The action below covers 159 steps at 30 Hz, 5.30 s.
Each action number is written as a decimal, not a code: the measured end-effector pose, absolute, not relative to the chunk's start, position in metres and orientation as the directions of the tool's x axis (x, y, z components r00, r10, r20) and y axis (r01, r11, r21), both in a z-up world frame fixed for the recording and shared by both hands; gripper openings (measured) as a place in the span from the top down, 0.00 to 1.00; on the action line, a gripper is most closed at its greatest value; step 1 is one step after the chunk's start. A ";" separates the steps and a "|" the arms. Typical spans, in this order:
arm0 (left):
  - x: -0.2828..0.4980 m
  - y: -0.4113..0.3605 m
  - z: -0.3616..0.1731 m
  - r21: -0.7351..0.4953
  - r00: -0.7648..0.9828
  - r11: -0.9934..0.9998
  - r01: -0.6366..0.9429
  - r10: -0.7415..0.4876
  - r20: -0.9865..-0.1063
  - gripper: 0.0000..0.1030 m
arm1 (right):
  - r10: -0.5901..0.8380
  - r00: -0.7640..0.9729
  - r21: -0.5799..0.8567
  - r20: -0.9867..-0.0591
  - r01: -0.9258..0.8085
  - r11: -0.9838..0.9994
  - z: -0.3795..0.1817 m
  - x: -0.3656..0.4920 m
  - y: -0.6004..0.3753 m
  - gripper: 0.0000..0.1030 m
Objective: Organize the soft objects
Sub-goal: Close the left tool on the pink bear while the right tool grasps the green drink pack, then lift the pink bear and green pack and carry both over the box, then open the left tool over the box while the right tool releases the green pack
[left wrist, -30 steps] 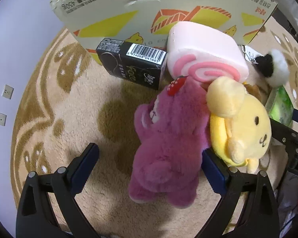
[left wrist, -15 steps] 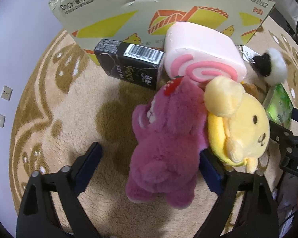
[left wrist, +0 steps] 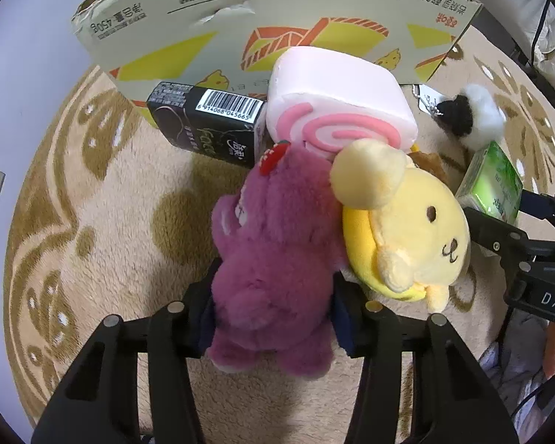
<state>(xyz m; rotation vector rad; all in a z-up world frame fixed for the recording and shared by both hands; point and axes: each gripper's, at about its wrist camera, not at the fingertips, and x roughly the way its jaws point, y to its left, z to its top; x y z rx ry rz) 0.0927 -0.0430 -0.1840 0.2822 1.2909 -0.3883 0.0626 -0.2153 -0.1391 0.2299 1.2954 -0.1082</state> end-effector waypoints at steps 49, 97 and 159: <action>0.076 -0.013 -0.046 0.121 0.683 0.962 0.246 -0.084 -0.726 0.57 | 0.010 0.657 0.149 -0.754 0.156 0.976 -0.032 0.036 -0.227 0.15; 0.170 -0.026 -0.023 0.089 0.788 0.969 0.231 -0.133 -0.601 0.56 | 0.114 0.813 0.155 -0.571 -0.030 0.988 -0.015 0.139 -0.220 0.15; 0.155 -0.014 -0.030 0.130 0.755 0.970 0.204 -0.071 -0.651 0.00 | 0.077 0.804 0.195 -0.589 0.049 0.980 -0.006 0.120 -0.234 0.00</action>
